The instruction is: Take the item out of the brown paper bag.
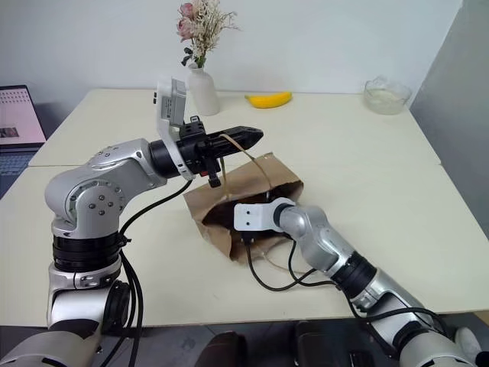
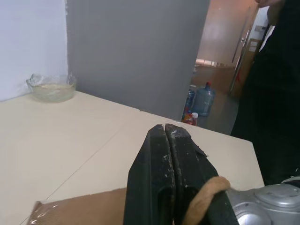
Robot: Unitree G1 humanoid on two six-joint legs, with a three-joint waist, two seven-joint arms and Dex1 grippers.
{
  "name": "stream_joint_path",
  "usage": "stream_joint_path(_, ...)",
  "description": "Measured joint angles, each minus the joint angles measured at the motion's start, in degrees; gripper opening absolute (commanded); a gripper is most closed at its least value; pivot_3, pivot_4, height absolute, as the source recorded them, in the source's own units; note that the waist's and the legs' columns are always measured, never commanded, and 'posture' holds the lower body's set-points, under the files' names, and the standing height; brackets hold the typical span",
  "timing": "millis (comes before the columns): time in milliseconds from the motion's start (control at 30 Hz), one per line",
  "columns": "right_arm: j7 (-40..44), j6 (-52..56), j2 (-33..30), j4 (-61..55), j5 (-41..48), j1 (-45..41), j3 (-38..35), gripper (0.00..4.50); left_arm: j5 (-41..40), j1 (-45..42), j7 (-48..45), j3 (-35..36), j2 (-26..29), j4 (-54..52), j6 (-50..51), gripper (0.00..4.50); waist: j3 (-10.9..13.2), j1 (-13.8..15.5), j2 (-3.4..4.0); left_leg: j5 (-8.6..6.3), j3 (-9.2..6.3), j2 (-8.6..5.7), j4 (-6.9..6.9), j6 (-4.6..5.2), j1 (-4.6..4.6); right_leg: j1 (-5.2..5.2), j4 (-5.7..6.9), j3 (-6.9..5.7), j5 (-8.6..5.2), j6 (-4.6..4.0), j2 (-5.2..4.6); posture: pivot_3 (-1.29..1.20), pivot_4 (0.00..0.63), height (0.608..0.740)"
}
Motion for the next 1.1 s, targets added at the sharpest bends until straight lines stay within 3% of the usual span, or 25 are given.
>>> stream_joint_path(200, 8.23, 2.71, -1.37, -9.42, 5.33, 1.65, -4.29, 3.13, 4.41, -0.01, 0.32, -0.08, 0.56, 1.72, -3.52, 0.00, 0.00, 0.02, 0.01, 0.00, -0.03, 0.01, -0.01, 0.00, 0.01, 0.00, 0.00, -0.03, 0.00, 0.00, 0.01, 0.00, 0.150, 0.740)
stream_joint_path(400, 17.84, 6.63, -3.19, -16.27, 16.10, 2.44, -9.60, 3.13, 8.34, -0.05, 1.34, -0.31, 0.58, 4.65, -6.00, 0.00, 0.00, 0.07, 0.00, 0.00, -0.01, -0.02, 0.00, 0.00, 0.00, 0.01, -0.01, -0.02, 0.00, 0.00, 0.01, 0.00, 0.150, 0.740)
stream_joint_path(667, 27.27, 15.65, -5.73, -23.30, 38.28, 2.41, -23.53, 3.12, 10.22, 0.04, 1.35, -0.53, 0.57, 5.05, -6.30, 0.00, 0.01, 0.09, 0.01, -0.01, -0.03, 0.01, -0.03, 0.01, -0.01, 0.01, -0.03, -0.04, 0.00, 0.00, 0.00, 0.00, 0.150, 0.740)
stream_joint_path(867, 23.57, 28.82, -4.78, -26.37, 56.28, -1.41, -38.88, 3.12, 11.62, 0.87, 1.69, -0.53, 0.61, 5.02, -6.89, 0.00, 0.02, 0.08, 0.03, 0.00, -0.02, 0.01, -0.02, 0.01, 0.02, 0.02, 0.03, -0.04, 0.01, -0.01, -0.02, 0.00, 0.150, 0.740)
stream_joint_path(967, 21.15, 27.42, -11.16, -23.70, 56.33, -3.60, -42.96, 3.12, 12.07, 1.92, 1.82, -0.53, 0.70, 4.95, -7.30, 0.00, 0.02, 0.13, 0.03, -0.01, 0.01, -0.02, -0.03, 0.02, 0.00, 0.03, -0.05, -0.03, 0.00, -0.01, -0.03, 0.00, 0.150, 0.740)
stream_joint_path(1100, 21.10, 13.49, -23.60, -14.16, 44.13, 0.93, -38.55, 3.12, 12.44, 3.29, 1.86, -0.14, 1.63, 4.81, -7.46, 0.00, 0.01, 0.32, 0.01, -0.02, 0.17, -0.08, -0.10, 0.05, -0.06, 0.06, -0.30, 0.00, 0.00, 0.01, -0.02, 0.00, 0.150, 0.740)
